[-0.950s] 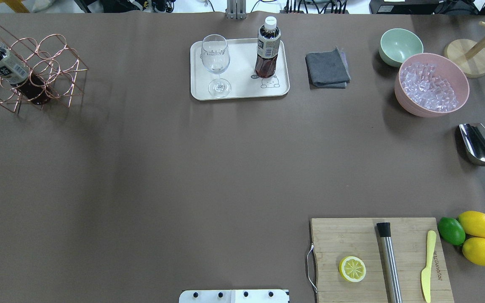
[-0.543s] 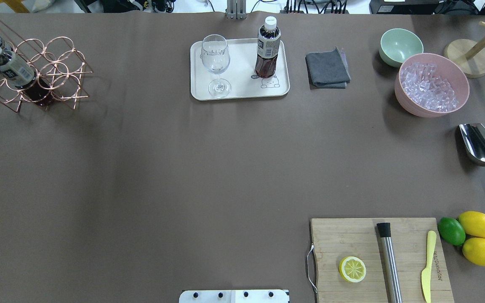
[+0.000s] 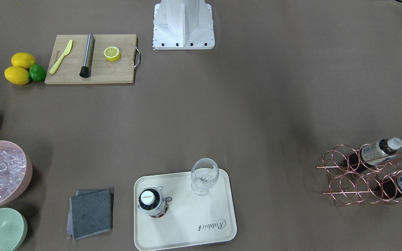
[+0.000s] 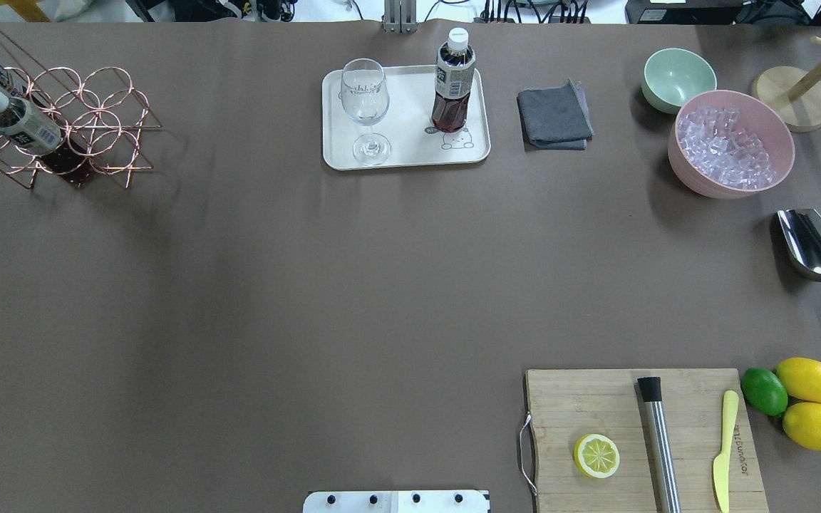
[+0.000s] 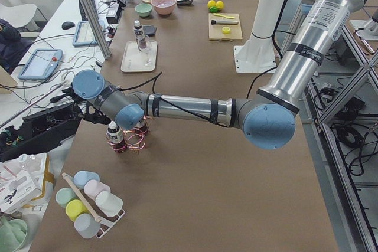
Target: Take tea from basket to plate
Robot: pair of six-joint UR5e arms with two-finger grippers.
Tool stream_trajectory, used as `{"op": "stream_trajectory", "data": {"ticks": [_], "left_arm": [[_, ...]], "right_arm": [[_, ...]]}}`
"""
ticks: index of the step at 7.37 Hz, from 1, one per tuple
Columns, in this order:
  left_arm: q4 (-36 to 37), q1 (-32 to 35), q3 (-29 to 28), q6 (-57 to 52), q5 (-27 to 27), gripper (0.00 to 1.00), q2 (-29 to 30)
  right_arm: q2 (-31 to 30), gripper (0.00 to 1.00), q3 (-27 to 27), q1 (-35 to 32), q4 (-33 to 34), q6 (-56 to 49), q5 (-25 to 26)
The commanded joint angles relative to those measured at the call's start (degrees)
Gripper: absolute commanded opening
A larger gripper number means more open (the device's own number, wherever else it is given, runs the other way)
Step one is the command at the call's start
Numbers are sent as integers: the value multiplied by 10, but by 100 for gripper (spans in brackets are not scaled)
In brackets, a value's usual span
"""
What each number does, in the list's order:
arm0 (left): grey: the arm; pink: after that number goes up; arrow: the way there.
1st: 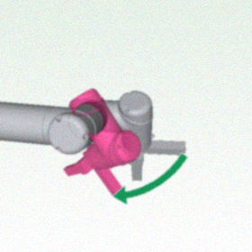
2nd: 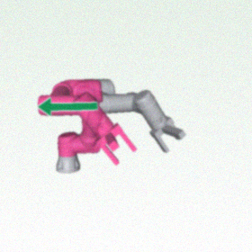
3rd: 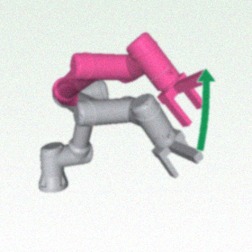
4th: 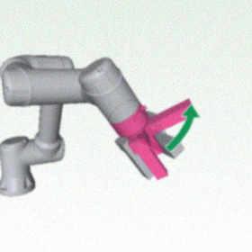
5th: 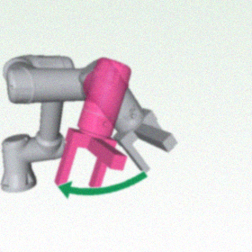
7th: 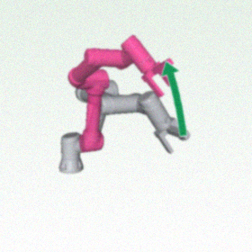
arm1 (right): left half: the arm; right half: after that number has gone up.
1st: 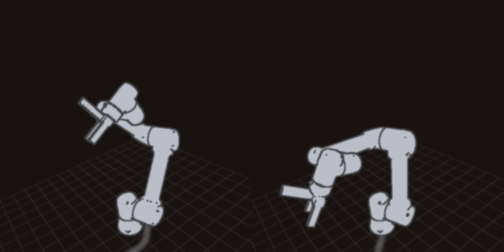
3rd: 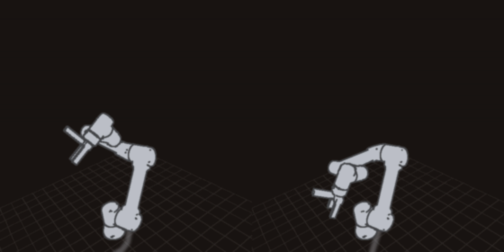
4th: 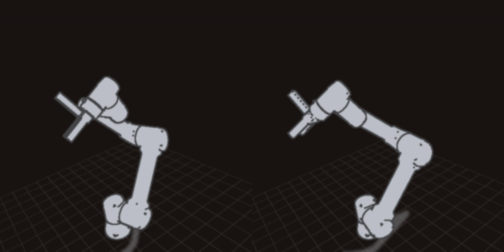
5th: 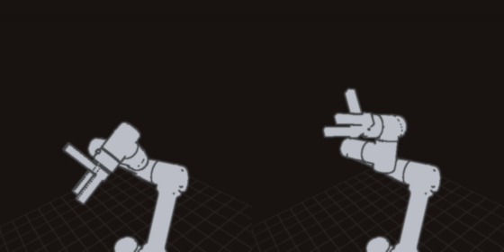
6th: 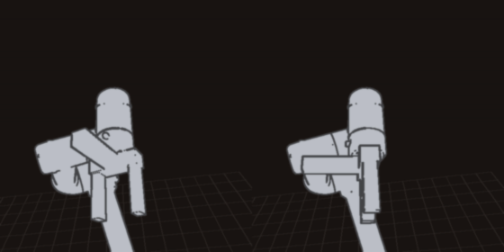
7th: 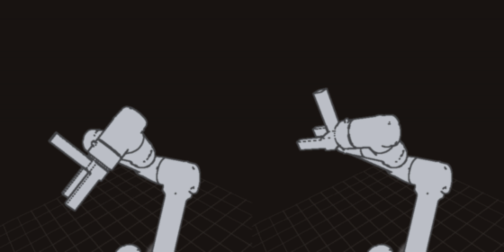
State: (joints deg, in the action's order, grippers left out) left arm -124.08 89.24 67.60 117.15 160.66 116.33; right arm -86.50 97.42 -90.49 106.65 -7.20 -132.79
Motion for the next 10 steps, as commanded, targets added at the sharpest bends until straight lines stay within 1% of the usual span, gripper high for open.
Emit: {"op": "stream_trajectory", "data": {"ticks": [1, 2, 3, 4, 6, 7, 8, 9, 10], "left_arm": [[-6, 1, 13, -8, 0, 98, 0], [-11, 5, 28, -57, 1, 98, -5], [-11, 8, 65, -124, 3, 98, -28], [-10, 20, 89, -167, 4, 98, -43], [-10, 35, 156, -189, 4, 98, -86], [-9, 37, 196, -258, 1, 98, -122], [-9, 37, 232, -353, 1, 98, -171], [-8, 38, 255, -440, 0, 98, -212], [-6, 37, 254, -526, -3, 98, -234]], "right_arm": [[-2, 99, 6, 0, 0, -4, 2], [-3, 99, 9, 0, 0, -5, 4], [-3, 99, 8, 0, 0, -4, 2], [-3, 99, 9, 0, 0, -4, 1], [-3, 99, 9, 0, 0, 1, 2], [-2, 99, 8, 0, 0, 3, 2], [-2, 99, 8, 0, -1, 3, 2], [-1, 99, 9, 0, -15, 3, 2], [-3, 99, 7, 0, -44, 3, 2]]}}
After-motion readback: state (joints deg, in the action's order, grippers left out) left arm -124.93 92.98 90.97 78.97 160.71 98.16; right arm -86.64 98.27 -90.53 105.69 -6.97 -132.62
